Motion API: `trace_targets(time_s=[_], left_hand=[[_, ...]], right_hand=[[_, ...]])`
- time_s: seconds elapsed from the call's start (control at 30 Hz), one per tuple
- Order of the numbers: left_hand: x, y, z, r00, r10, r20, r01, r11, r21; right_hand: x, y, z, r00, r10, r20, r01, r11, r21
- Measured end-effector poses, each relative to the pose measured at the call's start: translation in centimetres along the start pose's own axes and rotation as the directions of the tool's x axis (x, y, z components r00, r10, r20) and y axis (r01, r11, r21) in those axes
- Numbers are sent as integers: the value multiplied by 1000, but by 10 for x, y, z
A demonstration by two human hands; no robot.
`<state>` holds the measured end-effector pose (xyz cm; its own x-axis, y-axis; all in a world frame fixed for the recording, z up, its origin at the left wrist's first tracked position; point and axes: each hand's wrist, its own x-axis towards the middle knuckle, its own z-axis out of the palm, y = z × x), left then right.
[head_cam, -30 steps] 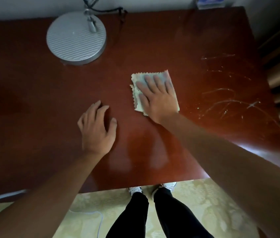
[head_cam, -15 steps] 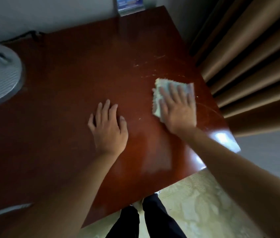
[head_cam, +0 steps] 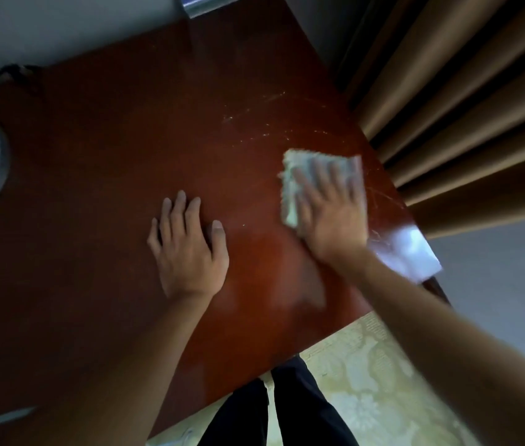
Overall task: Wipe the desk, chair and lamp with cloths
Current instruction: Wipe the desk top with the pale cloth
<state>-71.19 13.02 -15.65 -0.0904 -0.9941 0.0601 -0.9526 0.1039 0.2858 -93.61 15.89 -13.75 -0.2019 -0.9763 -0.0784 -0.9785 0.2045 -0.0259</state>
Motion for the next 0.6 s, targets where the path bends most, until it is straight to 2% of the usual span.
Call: trace_targets(time_s=[0.07,0.1,0.13,0.2,0.27,0.33,0.37,0.4,0.47,0.53,0.6], left_hand=[[-1,1,1,1000,8,-2,-8,1000,5],[-1,0,1,1000,6,-4,-6,1000,4],[0,0,1,1000,4,-6,-4,1000,2],[-2,1,-1,1000,6,-11,-6,1000,-3],[-2,2,-1,1000,11,-10,-11,1000,-8],[-3,1,-2,1000,13,-5,-13,1000,-15],[-3,1,-2,1000,14,-6,-14,1000,-12],[-3,2,-2,1000,17,-6,-17,1000,-7],[-2,2,-2,1000,16,-4,-16,1000,7],[-3,1,-1,1000,21,5,-21,1000,17],[-2,0,0,1000,21,9,-22,999,24]], right_hand=[[20,26,-6,973,232,-20,-231,972,28],[19,16,-6,960,280,-26,-279,959,44],[8,-3,-2,965,257,-46,-256,966,33],[-41,-61,8,999,48,-19,-47,996,70],[-93,-103,14,985,-167,53,158,976,147],[-93,-95,13,954,-293,71,280,948,150],[-78,-78,12,947,-315,70,308,947,95],[-58,-58,11,956,-283,76,281,959,39],[-10,-13,6,997,-62,43,62,998,10],[21,22,-3,982,188,-11,-187,981,55],[20,12,-3,959,282,-36,-278,956,89]])
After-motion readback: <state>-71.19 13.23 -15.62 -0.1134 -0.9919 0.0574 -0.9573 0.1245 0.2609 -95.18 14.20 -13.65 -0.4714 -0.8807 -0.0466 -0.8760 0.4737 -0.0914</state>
